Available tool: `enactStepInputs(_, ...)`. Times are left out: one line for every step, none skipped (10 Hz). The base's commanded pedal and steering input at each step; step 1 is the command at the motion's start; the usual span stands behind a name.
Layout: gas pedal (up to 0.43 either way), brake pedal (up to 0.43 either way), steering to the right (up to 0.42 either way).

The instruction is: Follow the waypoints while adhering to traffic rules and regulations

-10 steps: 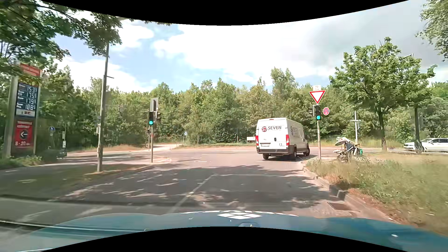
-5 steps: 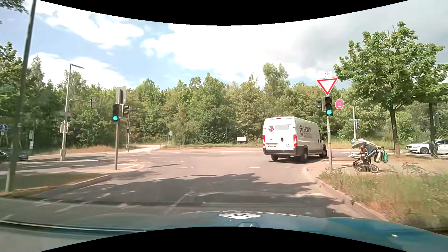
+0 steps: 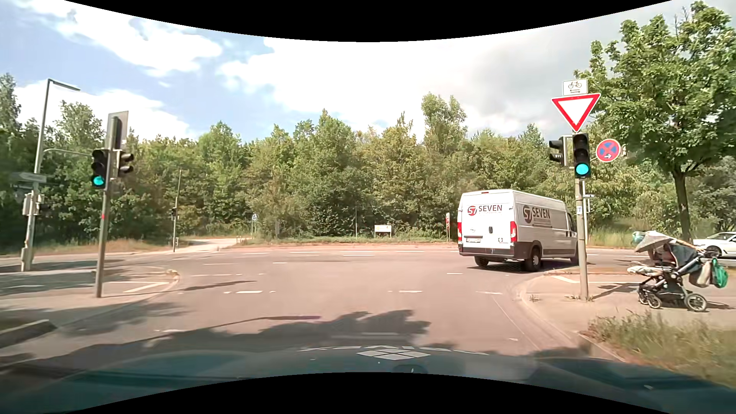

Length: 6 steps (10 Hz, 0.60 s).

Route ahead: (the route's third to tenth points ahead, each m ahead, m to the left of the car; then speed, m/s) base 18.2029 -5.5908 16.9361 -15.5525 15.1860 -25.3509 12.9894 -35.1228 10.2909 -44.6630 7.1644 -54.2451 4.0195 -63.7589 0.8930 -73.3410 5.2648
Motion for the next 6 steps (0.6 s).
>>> enactStepInputs(0.067, 0.000, 0.065)
enactStepInputs(0.087, 0.000, 0.065)
enactStepInputs(0.087, 0.000, 0.065)
enactStepInputs(0.087, 0.000, 0.065)
enactStepInputs(0.098, 0.000, 0.066)
enactStepInputs(0.098, 0.000, 0.068)
